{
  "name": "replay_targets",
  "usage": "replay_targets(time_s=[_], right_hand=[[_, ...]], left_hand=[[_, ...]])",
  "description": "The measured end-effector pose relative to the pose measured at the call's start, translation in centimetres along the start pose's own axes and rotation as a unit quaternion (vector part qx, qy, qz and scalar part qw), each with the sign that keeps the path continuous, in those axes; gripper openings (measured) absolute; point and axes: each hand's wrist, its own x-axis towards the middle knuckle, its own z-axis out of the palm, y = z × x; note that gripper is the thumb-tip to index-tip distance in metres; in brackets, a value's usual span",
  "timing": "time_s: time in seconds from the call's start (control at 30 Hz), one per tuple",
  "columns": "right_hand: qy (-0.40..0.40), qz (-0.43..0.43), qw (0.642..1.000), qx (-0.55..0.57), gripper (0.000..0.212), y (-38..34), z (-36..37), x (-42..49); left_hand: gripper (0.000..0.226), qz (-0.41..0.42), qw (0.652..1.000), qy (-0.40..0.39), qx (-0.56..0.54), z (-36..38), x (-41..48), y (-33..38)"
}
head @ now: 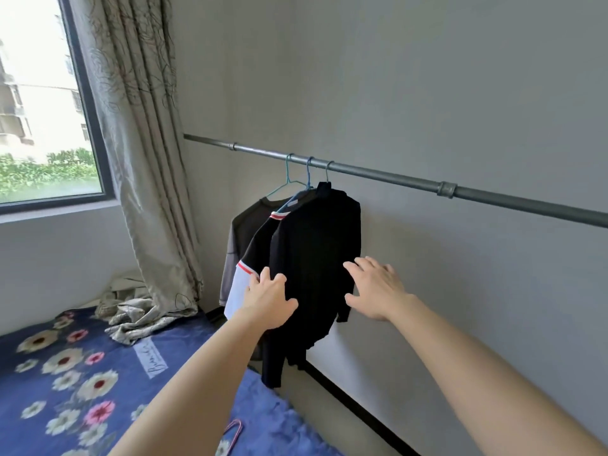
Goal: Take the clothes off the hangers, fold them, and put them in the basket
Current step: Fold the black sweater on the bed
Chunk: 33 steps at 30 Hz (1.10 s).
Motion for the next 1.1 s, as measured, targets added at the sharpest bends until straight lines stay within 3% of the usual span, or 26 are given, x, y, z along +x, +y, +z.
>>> replay_targets(time_s=[0.23, 0.43, 0.53, 0.67, 0.77, 0.87, 1.1], right_hand=[[0.047, -0.020, 0.998, -0.021, 0.068, 7.2, -3.6, 13.0], [0.164, -0.079, 0.978, -0.105, 0.054, 12.4, -7.9, 23.6], [0.158, -0.083, 0.980, -0.085, 0.052, 14.2, -8.9, 27.7], [0.179, -0.039, 0.980, -0.075, 0.028, 14.5, -8.9, 30.1], [0.206, -0.026, 0.975, -0.083, 0.020, 14.3, -8.2, 30.8], [0.218, -0.030, 0.972, -0.085, 0.016, 14.6, -7.9, 30.9], [0.236, -0.030, 0.965, -0.112, 0.013, 14.5, -7.6, 31.3]], left_hand=[[0.061, -0.013, 0.998, 0.065, 0.024, -1.9, 10.8, 3.5], [0.063, -0.058, 0.992, 0.102, 0.047, -4.1, 18.9, 5.8], [0.065, -0.074, 0.988, 0.122, 0.057, -3.6, 22.9, 7.1], [0.068, -0.093, 0.985, 0.122, 0.074, -2.4, 26.3, 8.2], [0.057, -0.119, 0.981, 0.134, 0.070, -1.6, 28.7, 9.0], [0.039, -0.135, 0.970, 0.199, 0.025, -0.7, 30.6, 9.6], [0.026, -0.152, 0.926, 0.341, -0.065, -2.1, 30.5, 10.2]])
